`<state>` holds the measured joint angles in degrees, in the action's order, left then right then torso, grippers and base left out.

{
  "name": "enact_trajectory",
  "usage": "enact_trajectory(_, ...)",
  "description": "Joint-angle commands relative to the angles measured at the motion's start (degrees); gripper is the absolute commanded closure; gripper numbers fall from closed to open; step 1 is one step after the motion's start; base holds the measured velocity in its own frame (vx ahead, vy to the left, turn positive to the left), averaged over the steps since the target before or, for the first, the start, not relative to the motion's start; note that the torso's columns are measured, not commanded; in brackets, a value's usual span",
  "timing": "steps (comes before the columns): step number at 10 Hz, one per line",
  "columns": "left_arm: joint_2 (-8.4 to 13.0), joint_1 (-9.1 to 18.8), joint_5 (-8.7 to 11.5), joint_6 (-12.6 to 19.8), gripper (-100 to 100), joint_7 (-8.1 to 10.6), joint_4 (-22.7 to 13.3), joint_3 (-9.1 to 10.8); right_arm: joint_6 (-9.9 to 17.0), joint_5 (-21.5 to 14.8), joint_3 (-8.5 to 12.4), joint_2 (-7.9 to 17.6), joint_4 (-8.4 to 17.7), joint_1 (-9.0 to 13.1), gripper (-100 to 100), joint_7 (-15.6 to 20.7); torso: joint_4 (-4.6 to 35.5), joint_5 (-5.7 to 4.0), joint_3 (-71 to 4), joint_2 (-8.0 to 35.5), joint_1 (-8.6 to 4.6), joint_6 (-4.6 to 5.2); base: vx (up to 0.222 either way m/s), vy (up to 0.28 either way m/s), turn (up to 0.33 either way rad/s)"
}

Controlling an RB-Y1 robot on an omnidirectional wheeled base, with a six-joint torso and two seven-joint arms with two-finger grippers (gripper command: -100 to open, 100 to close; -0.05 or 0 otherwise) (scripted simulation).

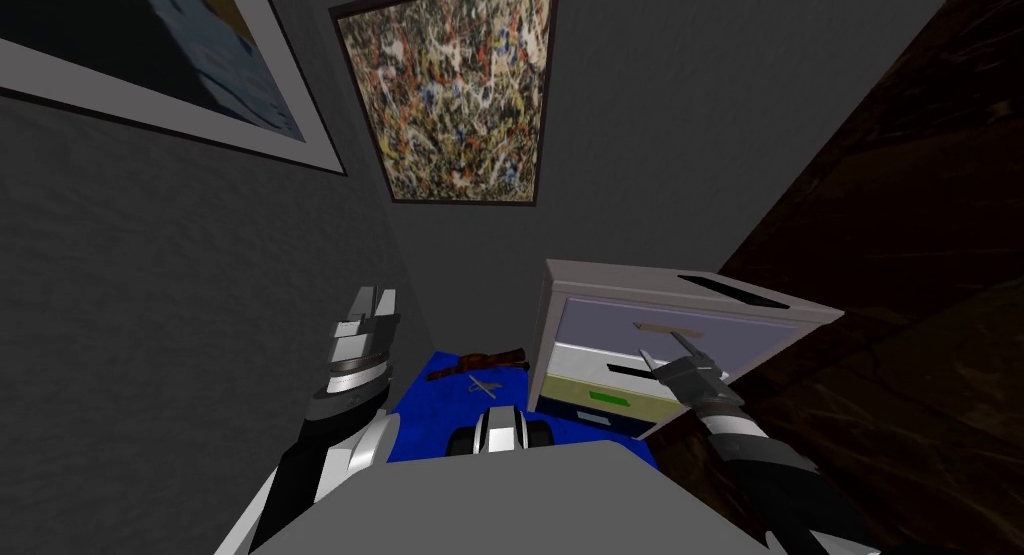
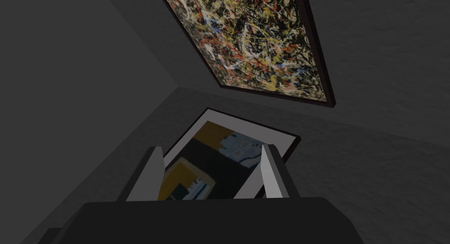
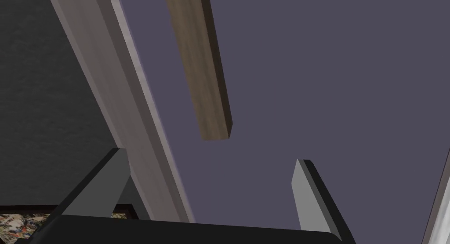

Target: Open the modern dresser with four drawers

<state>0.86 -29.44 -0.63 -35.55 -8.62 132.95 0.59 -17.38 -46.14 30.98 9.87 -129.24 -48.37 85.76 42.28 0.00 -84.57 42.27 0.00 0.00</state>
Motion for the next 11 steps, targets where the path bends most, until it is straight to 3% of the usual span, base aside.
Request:
enact_trajectory(1, 0.0, 0.0, 0.0, 0.0, 0, 0.00, 0.0, 0.00, 1.4, 1.3, -0.1, 0.7, -0.1, -0.4, -100, -2.7, 0.0, 0.00, 0.0, 0.0, 0.00, 0.00, 0.040, 0.002, 0.019)
enact_trajectory(6, 0.0, 0.0, 0.0, 0.0, 0, 0.00, 0.0, 0.00, 3.8, 4.0, -0.1, 2.2, -0.2, -1.1, -100, -7.9, 0.0, 0.00, 0.0, 0.0, -0.01, 0.00, 0.044, 0.001, 0.022)
enact_trajectory(8, 0.0, 0.0, 0.0, 0.0, 0, 0.00, 0.0, 0.00, 4.3, 4.2, 0.4, 2.7, -1.4, -2.2, -100, -8.2, 0.0, 0.00, 0.1, 0.1, 0.00, 0.01, 0.054, -0.007, 0.016)
enact_trajectory(9, 0.0, 0.0, 0.0, 0.0, 0, 0.00, 0.0, 0.00, 3.9, 4.0, 0.2, 2.5, -0.8, -1.6, -100, -7.7, 0.0, -0.01, -0.1, -0.1, -0.04, 0.00, 0.057, -0.010, 0.010)
enact_trajectory(10, 0.0, 0.0, 0.0, 0.0, 0, 0.00, 0.0, 0.00, 4.1, 4.0, 0.2, 2.5, -0.9, -1.7, 100, -7.9, 0.0, -0.01, 0.0, 0.0, -0.01, 0.00, 0.008, -0.002, -0.001)
enact_trajectory(11, 0.0, 0.0, 0.0, 0.0, 0, 0.00, 0.0, 0.00, 3.7, 4.2, 0.1, 2.4, -1.5, -2.2, 100, -7.9, 0.0, 0.00, 0.1, 0.1, 0.02, 0.01, -0.106, 0.019, -0.070)
